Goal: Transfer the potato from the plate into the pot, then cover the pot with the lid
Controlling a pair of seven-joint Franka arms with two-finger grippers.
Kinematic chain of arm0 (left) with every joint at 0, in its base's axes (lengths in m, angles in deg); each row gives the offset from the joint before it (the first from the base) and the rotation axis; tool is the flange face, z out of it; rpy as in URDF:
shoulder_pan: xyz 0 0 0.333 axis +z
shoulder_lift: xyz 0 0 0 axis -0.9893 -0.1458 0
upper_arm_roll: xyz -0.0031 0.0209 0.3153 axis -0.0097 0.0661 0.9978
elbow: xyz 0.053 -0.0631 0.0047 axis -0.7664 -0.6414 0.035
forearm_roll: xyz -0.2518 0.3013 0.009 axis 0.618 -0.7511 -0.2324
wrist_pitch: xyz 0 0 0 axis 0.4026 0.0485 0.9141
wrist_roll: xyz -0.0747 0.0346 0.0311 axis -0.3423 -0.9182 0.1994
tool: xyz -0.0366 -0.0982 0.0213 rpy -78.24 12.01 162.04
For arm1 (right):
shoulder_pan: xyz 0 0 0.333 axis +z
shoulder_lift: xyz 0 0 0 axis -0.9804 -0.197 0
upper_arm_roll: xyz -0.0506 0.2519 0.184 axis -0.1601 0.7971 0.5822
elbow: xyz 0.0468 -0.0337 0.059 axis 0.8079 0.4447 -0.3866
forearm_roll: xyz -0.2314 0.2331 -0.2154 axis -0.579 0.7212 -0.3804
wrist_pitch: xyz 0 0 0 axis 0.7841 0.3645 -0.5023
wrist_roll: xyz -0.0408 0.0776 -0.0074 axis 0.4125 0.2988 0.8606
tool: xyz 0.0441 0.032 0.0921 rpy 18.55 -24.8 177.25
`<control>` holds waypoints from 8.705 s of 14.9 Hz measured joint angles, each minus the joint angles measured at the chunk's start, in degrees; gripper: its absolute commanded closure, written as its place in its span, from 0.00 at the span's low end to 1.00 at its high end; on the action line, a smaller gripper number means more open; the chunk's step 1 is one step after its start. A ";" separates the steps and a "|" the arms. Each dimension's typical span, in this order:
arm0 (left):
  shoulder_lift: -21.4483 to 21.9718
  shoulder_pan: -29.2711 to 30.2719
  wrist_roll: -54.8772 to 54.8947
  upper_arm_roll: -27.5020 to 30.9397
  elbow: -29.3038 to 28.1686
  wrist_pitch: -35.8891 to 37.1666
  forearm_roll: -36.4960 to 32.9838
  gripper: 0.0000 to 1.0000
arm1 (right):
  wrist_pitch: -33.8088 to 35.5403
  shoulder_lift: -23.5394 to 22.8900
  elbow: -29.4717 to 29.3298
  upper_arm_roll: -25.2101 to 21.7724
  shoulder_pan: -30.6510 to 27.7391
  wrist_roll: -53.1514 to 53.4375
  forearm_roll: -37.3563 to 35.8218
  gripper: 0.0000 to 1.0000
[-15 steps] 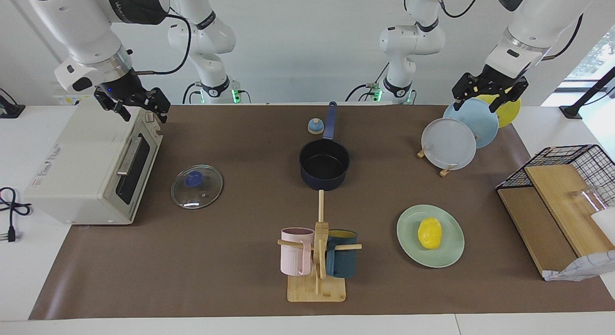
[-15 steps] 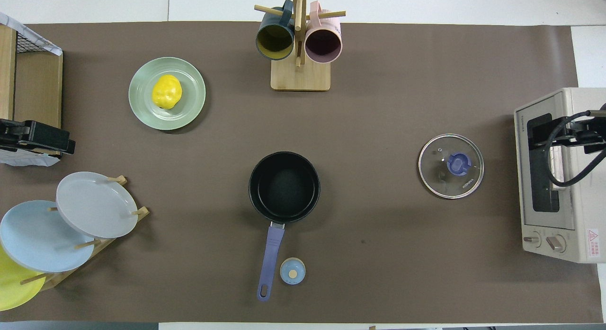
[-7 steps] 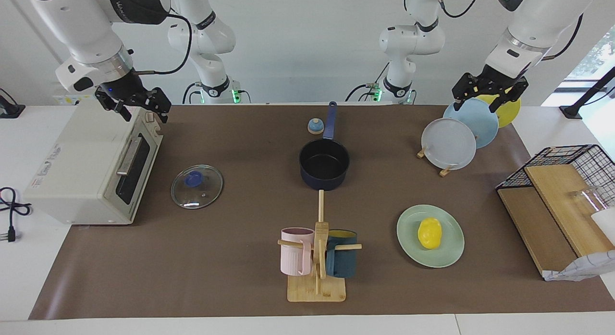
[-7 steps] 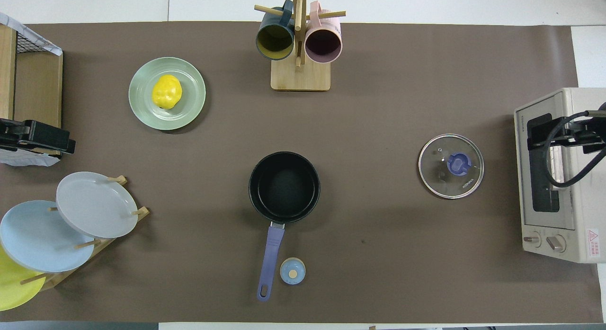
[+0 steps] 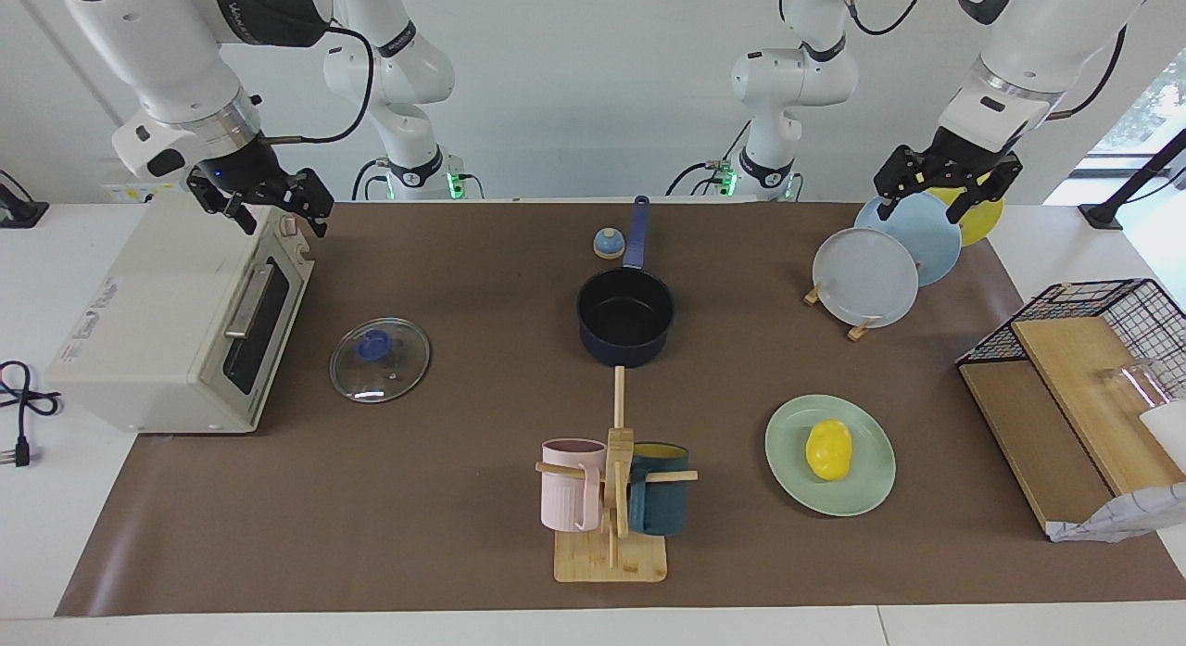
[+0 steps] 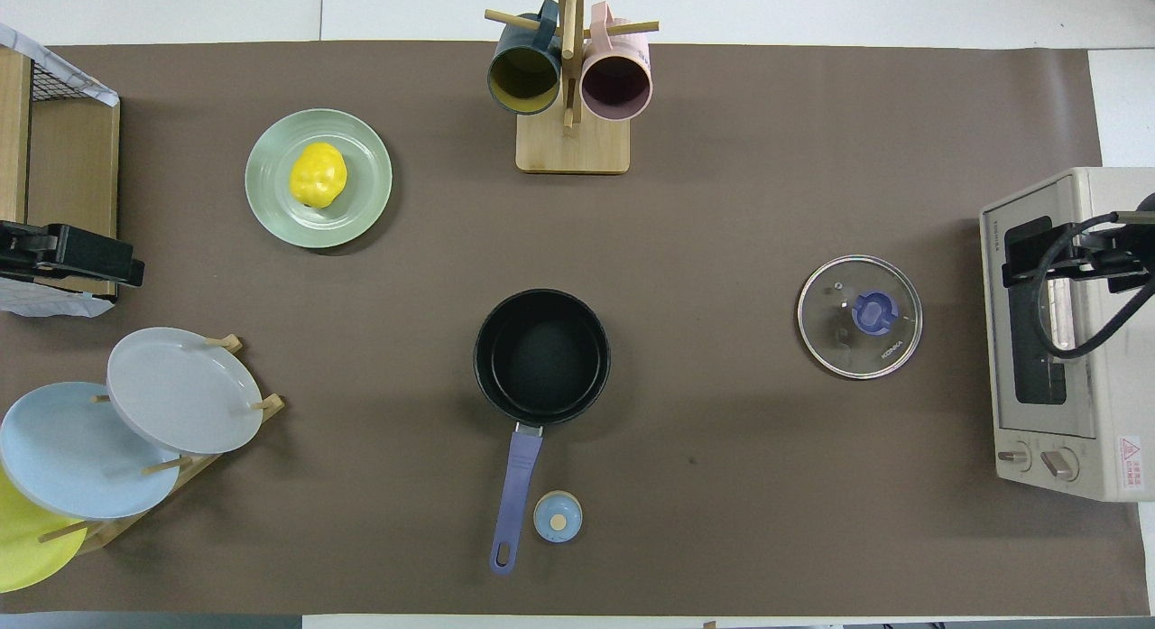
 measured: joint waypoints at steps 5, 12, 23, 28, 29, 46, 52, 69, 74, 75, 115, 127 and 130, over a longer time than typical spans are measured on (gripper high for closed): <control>-9.44 -0.12 -0.42 -0.56 0.65 -6.86 0.02 0.00 | -16.07 1.19 13.96 0.21 1.44 -3.99 0.00 0.00; -21.57 -1.57 -0.54 -0.62 2.73 -20.11 0.01 0.00 | -34.21 -7.91 21.95 0.24 1.84 -8.80 0.00 0.00; -30.37 -3.02 -0.64 -0.63 2.94 -33.35 -0.43 0.00 | -41.63 -7.76 30.62 0.05 2.22 -20.45 0.00 0.00; -31.31 -3.05 -0.70 -0.64 2.89 -35.73 -0.45 0.00 | -44.48 -7.49 33.05 -0.11 0.89 -21.38 0.00 0.00; -31.39 -3.22 -0.70 -0.64 2.66 -36.08 -0.45 0.00 | -44.51 -7.48 33.27 -0.13 0.58 -21.38 0.00 0.00; -31.66 -4.38 -1.83 0.05 0.60 -37.82 -1.74 1.00 | -37.07 -7.12 29.72 0.01 1.17 -19.16 0.00 1.00; -20.45 -4.64 -6.62 -0.47 3.01 -23.04 -0.24 1.00 | -12.85 -5.20 9.88 0.36 4.32 -14.82 0.02 1.00; -3.40 -34.19 -37.59 -1.52 -31.47 -41.40 2.02 1.00 | -11.64 -5.77 6.52 1.34 6.67 -10.80 0.87 1.00; -4.77 -36.20 -38.67 -1.42 -34.17 -44.90 2.02 1.00 | -11.64 -5.80 6.44 1.34 6.67 -10.60 0.87 1.00; -5.49 -36.51 -38.69 -1.39 -34.32 -45.68 2.02 1.00 | -11.64 -5.80 6.44 1.34 6.67 -10.58 0.87 1.00; 5.77 -4.92 1.62 1.04 -4.59 4.00 -2.08 0.00 | -17.12 -22.55 -7.50 1.40 38.89 36.60 -0.25 1.00; 5.57 -0.39 -1.91 -3.02 -2.04 7.59 -0.72 0.00 | -17.81 -24.40 -5.98 1.58 39.57 37.44 -1.23 1.00; 4.40 -0.18 -2.41 -3.02 -1.97 7.54 -0.64 0.00 | -19.34 -24.35 -5.57 1.72 39.78 38.75 -1.22 1.00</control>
